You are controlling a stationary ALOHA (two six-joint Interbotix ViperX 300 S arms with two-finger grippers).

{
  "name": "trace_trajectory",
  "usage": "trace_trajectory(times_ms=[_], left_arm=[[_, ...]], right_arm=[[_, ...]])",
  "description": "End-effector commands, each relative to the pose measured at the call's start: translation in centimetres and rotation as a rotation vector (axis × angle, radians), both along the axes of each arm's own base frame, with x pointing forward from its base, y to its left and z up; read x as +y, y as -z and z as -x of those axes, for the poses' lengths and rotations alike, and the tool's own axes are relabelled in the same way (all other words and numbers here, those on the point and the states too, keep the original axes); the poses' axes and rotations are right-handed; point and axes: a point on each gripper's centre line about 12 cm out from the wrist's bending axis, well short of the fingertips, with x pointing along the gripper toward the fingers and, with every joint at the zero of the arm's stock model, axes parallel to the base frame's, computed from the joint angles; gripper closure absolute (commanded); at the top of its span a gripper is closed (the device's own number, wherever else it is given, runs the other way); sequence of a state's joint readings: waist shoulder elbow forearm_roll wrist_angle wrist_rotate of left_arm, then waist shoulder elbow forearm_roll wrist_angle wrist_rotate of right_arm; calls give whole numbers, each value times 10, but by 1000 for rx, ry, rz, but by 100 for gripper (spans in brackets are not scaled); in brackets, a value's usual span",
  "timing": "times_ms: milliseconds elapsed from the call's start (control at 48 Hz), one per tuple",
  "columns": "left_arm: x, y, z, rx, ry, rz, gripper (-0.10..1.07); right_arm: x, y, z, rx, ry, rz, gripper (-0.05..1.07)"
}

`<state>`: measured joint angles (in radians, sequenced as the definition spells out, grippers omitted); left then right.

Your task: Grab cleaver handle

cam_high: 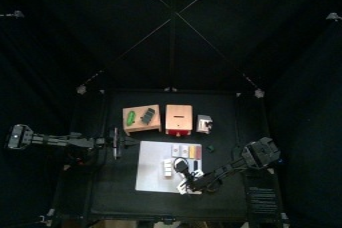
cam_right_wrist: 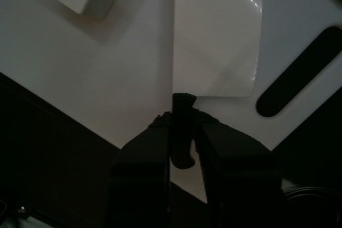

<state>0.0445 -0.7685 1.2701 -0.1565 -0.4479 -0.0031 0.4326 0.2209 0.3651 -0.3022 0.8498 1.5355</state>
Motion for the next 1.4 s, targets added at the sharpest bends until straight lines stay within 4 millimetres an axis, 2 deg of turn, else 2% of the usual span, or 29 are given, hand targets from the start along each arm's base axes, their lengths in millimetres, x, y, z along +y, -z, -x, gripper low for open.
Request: trace_trajectory(times_ms=[0, 167, 438, 833, 1167, 1375], left_arm=[[1, -9, -1, -29, -4, 0, 100], [0, -12, 1, -48, -3, 1, 100], [-1, -6, 3, -32, 5, 0, 100], [4, 2, 7, -10, -22, -3, 100], [4, 3, 7, -11, -28, 25, 100], [0, 0, 6, -19, -21, 67, 100]], right_arm=[[-1, -22, -1, -58, -14, -8, 62], [-1, -24, 0, -67, -23, 2, 62], [4, -19, 6, -54, -61, 31, 62], [-2, -21, 19, -31, -62, 56, 62], [7, -19, 21, -29, -79, 56, 62], [4, -21, 17, -41, -93, 73, 62]])
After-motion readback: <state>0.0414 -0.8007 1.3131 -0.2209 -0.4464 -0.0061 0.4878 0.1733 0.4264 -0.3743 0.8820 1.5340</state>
